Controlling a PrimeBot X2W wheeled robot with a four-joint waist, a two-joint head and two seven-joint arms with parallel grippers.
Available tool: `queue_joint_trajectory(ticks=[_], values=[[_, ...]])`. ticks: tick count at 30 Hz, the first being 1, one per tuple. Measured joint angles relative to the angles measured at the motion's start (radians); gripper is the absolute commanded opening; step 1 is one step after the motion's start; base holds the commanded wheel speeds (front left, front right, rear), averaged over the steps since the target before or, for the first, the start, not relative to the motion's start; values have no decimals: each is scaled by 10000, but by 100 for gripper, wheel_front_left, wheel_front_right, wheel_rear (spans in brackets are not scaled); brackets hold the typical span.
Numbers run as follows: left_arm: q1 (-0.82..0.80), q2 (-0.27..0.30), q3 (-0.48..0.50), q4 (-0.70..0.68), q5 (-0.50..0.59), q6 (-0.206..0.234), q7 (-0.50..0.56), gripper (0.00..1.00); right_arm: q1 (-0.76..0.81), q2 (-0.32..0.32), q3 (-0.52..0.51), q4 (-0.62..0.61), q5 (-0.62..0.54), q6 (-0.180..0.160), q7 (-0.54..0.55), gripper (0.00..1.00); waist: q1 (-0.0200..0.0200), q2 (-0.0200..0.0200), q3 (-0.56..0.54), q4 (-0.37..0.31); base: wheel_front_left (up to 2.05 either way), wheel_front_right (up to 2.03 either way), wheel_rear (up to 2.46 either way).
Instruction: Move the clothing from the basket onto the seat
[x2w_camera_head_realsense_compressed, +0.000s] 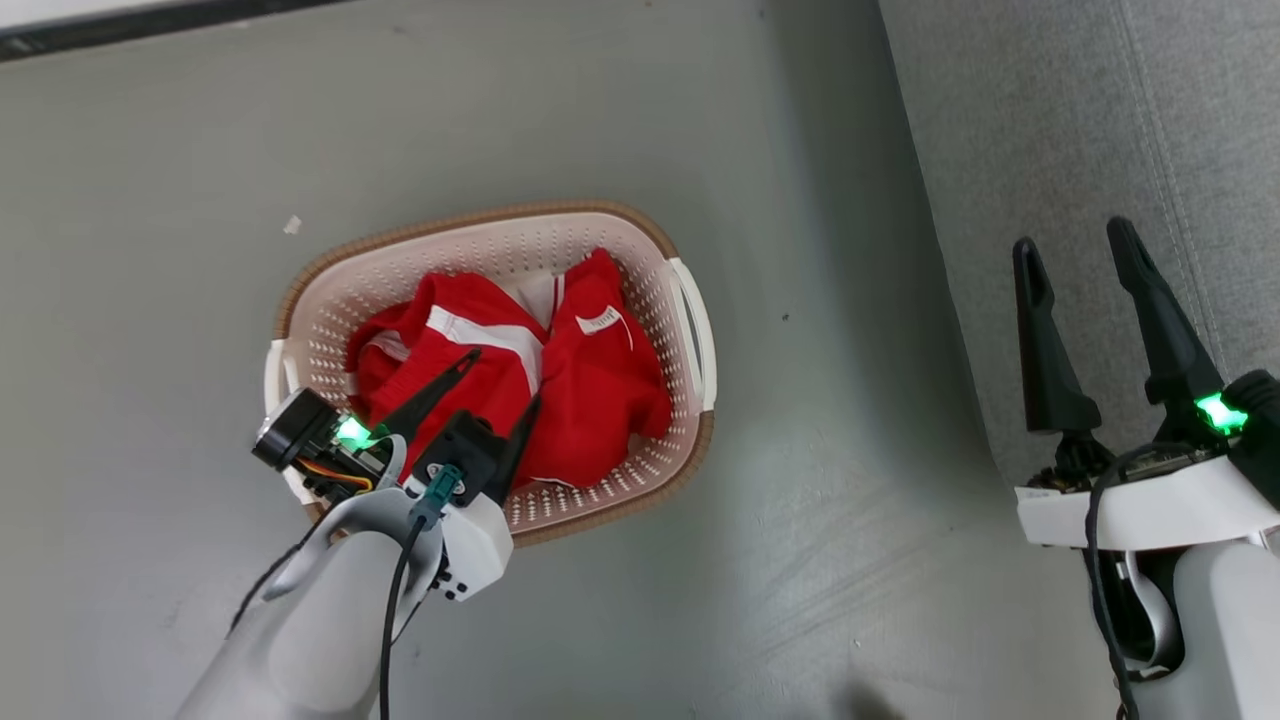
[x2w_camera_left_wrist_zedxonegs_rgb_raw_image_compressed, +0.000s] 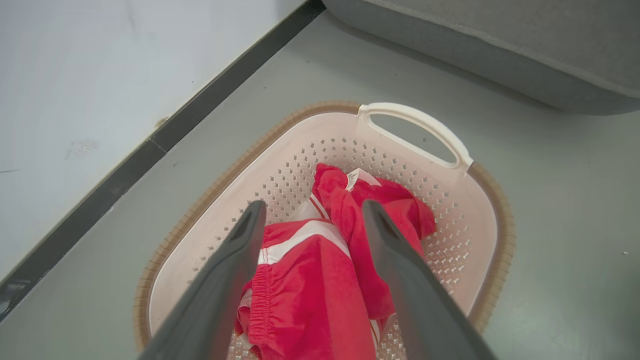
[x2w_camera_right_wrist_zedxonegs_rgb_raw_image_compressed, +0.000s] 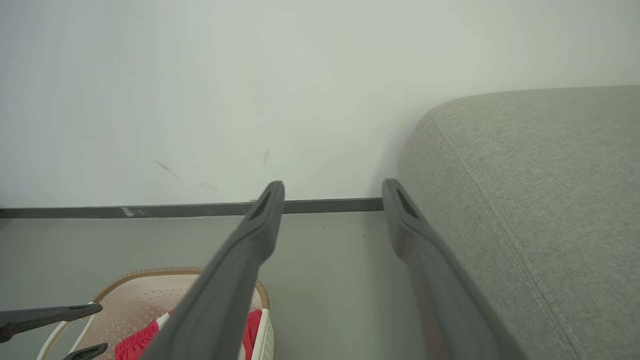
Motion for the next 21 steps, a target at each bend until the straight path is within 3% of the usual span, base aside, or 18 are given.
queue_joint_trajectory(ticks=[21], values=[[-1328, 326, 226, 1818, 151, 349, -2, 100, -1228, -4, 261, -36, 276, 0, -2, 100, 0, 0, 1712, -736, 0, 0, 0]])
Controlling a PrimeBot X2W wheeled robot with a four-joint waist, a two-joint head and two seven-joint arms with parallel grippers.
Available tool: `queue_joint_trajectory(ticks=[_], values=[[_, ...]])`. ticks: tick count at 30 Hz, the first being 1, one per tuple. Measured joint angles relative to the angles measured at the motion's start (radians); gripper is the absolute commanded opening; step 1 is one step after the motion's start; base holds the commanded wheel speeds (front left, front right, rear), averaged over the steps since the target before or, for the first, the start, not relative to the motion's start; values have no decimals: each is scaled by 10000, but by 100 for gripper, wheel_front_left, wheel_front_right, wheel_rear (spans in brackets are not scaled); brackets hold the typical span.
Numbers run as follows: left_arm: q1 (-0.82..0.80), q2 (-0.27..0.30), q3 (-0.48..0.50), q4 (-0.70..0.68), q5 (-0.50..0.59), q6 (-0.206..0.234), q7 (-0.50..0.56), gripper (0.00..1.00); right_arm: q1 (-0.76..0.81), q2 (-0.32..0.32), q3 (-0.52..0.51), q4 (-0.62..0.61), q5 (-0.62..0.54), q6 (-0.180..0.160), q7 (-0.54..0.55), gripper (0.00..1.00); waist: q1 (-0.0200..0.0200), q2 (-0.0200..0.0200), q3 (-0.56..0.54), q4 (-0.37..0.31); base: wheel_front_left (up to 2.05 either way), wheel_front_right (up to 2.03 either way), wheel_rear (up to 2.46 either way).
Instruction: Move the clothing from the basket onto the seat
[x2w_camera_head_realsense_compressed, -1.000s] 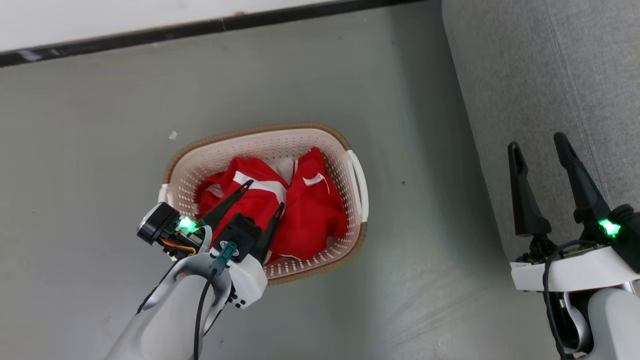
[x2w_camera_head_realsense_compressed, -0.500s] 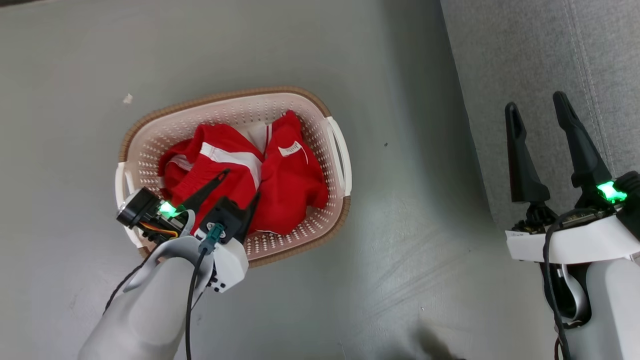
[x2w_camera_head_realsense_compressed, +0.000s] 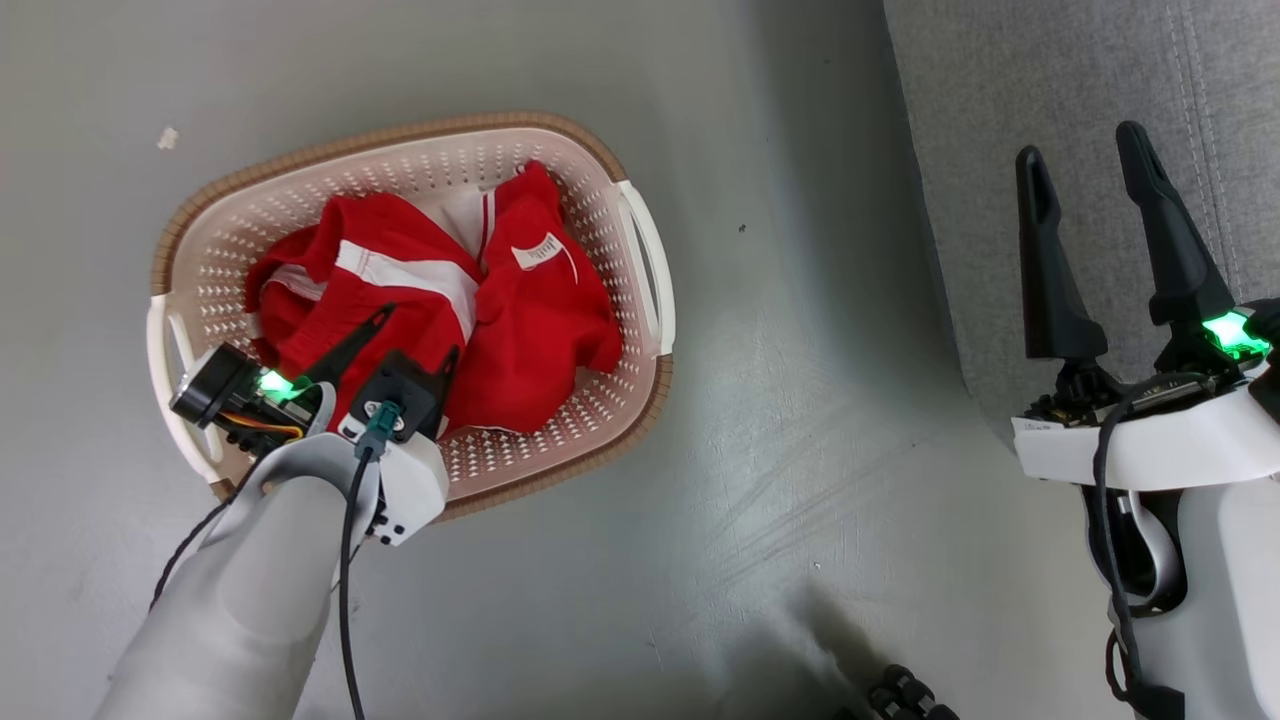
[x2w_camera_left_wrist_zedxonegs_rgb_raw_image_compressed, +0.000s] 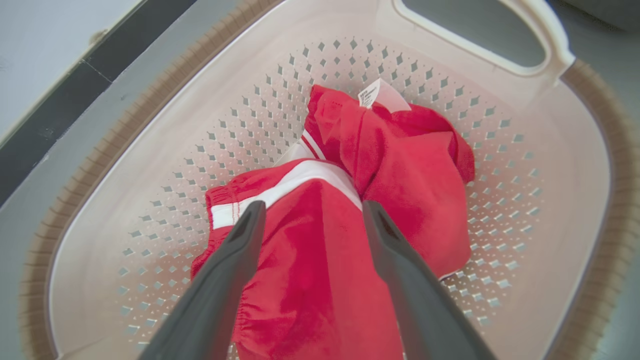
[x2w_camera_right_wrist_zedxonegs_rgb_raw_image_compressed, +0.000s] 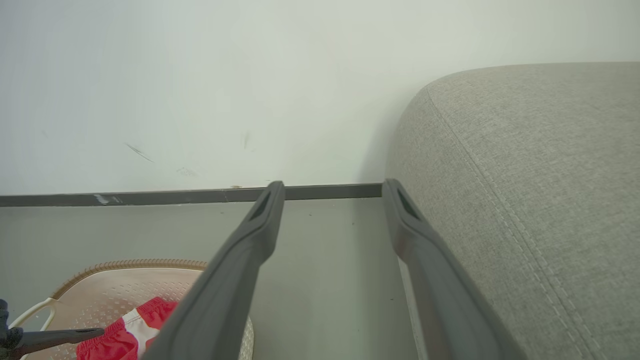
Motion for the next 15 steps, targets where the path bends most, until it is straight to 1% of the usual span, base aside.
queue_joint_trajectory(ticks=[9, 15], values=[[-408, 146, -15, 541, 107, 21, -90, 100, -431, -2, 98, 6, 155, 0, -25, 100, 0, 0, 570, -204, 0, 0, 0], [-732, 278, -27, 1020, 374, 290, -69, 100, -673, -2, 148, 13, 184, 0, -25, 100, 0, 0, 862, -290, 0, 0, 0]])
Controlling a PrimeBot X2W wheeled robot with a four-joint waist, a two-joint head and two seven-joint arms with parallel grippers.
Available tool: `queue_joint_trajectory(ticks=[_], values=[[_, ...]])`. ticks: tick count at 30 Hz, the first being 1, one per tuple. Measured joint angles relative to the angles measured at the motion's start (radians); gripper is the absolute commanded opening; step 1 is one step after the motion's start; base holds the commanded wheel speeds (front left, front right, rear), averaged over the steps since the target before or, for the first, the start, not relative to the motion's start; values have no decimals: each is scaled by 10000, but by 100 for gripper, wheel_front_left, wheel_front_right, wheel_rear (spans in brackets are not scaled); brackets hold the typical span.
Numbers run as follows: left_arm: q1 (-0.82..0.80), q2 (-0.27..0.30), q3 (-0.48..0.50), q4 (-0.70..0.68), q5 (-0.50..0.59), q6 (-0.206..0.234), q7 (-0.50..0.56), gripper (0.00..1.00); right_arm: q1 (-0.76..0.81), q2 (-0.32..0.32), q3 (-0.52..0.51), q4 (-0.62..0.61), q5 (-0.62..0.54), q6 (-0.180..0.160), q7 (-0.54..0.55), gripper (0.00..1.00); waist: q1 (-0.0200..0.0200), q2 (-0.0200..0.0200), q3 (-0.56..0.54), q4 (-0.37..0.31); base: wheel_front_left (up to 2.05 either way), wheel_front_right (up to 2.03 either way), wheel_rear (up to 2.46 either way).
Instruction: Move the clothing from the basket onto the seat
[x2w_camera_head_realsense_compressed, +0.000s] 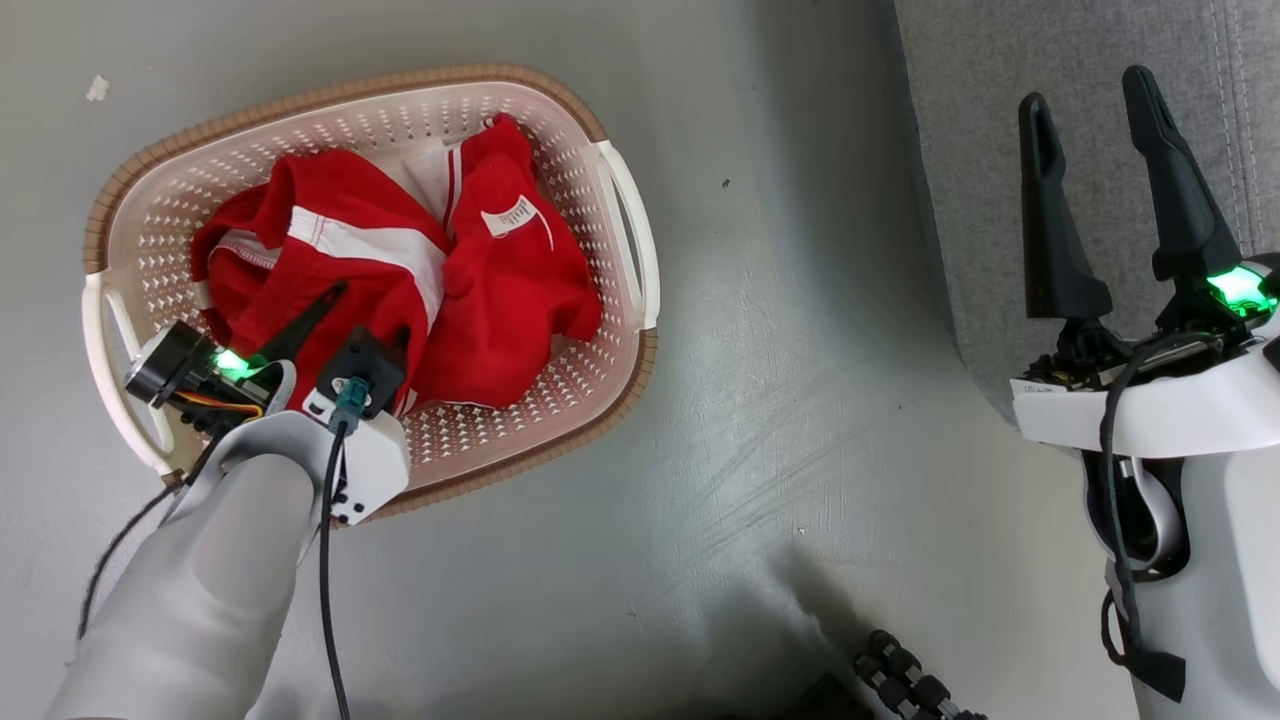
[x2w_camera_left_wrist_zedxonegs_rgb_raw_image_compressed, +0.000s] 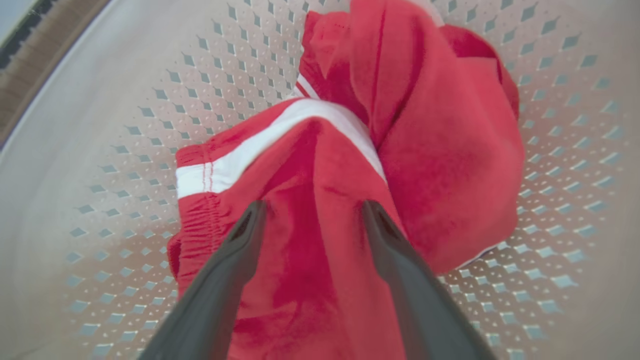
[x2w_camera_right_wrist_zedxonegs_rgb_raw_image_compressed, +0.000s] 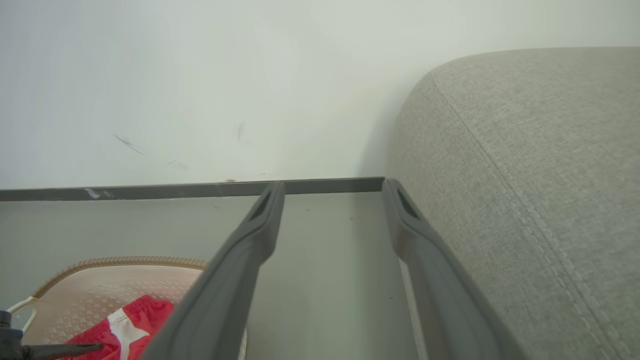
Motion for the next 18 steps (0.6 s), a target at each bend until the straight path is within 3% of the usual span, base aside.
queue_joint_trajectory(ticks=[6, 7, 8, 10, 18], values=[[-224, 36, -29, 405, 84, 136, 121, 100, -151, 0, 10, 4, 23, 0, 0, 100, 0, 0, 208, -87, 0, 0, 0], [-276, 27, -38, 451, 84, 169, 119, 79, -151, 0, 6, 10, 27, 0, 0, 100, 0, 0, 237, -101, 0, 0, 0], [-332, 10, -42, 497, 84, 169, 119, 43, -154, 0, 4, 15, 33, 0, 0, 100, 0, 0, 264, -112, 0, 0, 0], [-422, -10, -56, 558, 98, 230, 119, 0, -186, 0, -2, 31, 77, 0, 0, 100, 0, 0, 313, -130, 0, 0, 0], [-569, -107, -50, 765, 142, 420, 21, 0, -493, 0, -71, 119, 148, 0, 0, 100, 0, 0, 302, -120, 0, 0, 0]])
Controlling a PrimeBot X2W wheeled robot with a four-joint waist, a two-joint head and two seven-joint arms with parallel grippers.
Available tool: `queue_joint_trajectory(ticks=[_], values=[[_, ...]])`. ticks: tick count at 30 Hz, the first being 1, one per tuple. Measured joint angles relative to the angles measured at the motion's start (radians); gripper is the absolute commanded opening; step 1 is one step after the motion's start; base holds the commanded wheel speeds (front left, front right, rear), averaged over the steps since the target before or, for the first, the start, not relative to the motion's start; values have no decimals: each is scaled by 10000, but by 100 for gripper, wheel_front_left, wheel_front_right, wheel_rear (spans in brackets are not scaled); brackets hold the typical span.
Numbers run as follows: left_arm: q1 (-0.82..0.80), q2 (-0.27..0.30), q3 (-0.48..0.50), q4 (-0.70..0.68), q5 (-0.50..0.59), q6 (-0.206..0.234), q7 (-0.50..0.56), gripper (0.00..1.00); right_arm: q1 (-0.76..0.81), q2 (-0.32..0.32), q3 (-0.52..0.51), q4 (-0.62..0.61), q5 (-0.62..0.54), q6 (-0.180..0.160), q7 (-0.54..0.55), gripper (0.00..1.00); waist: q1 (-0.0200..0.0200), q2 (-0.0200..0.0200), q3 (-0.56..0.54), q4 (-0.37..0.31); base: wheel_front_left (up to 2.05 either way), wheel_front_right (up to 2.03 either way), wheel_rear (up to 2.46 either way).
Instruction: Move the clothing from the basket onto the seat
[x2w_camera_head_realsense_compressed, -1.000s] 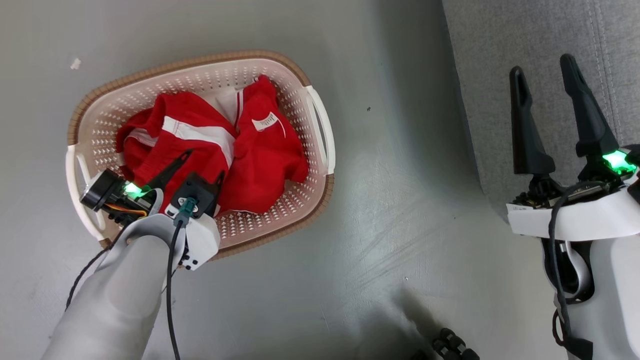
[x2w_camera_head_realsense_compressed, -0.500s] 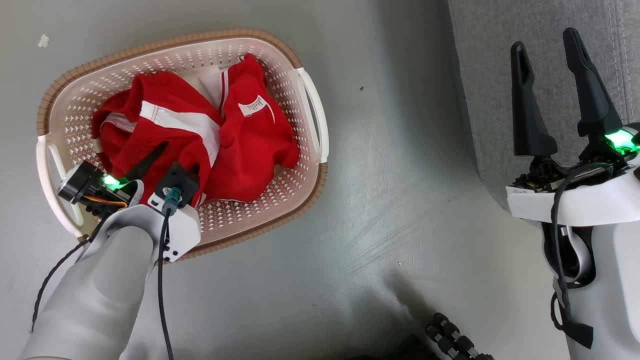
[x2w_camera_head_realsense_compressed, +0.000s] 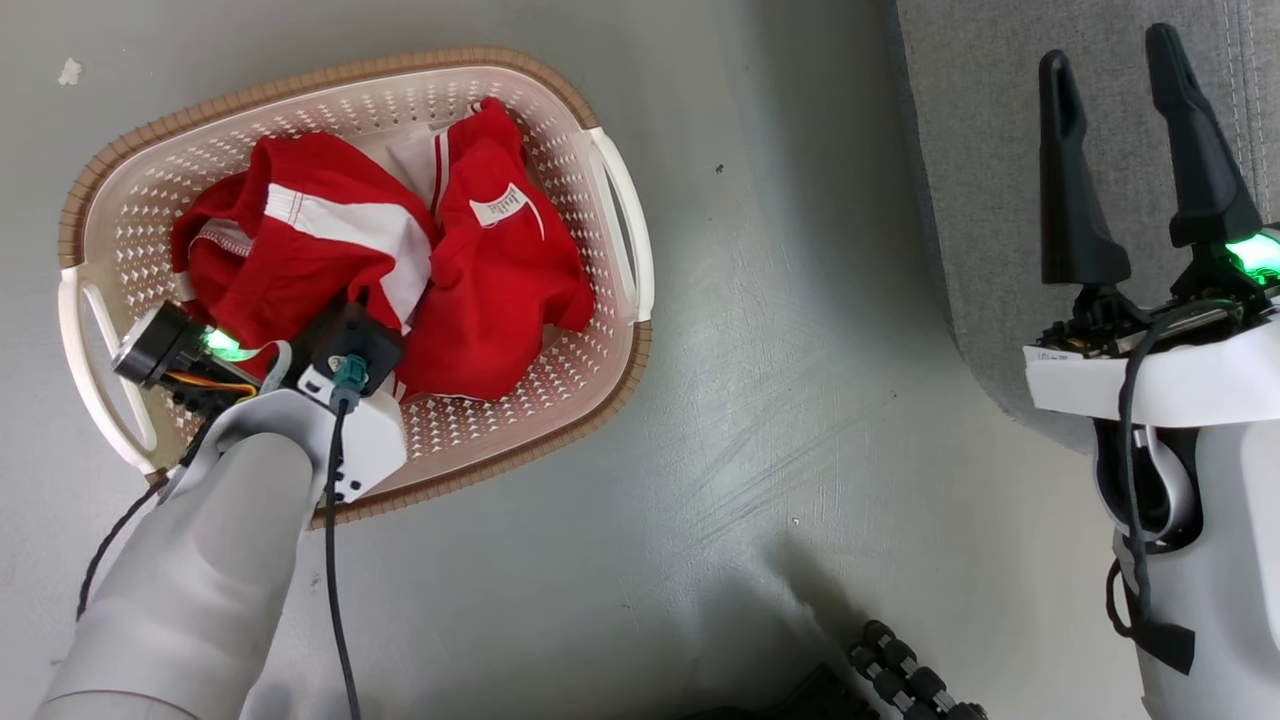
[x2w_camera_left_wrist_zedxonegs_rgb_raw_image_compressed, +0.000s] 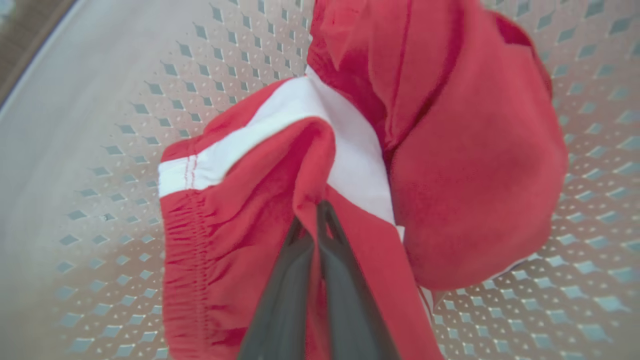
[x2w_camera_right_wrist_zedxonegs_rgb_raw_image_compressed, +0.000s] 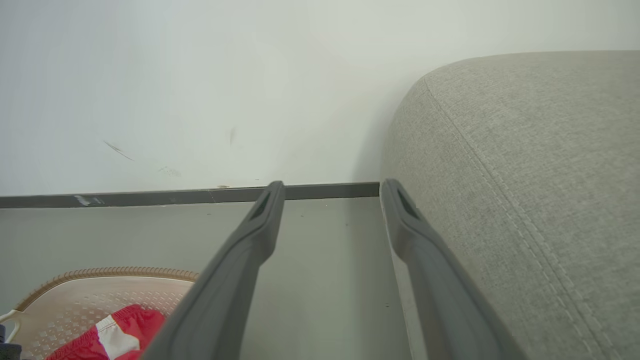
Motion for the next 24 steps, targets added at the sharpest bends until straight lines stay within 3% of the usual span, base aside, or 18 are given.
queue_joint_trajectory(ticks=[13, 24], values=[[-17, -297, 207, -617, -282, 272, -387, 0, -521, -15, 184, 232, 153, 0, -2, 100, 0, 0, -267, 264, 0, 0, 0], [68, -295, 224, -2121, -543, 443, -408, 0, -891, -31, 815, 713, -109, 0, -2, 100, 0, 0, -807, 754, 0, 0, 0]])
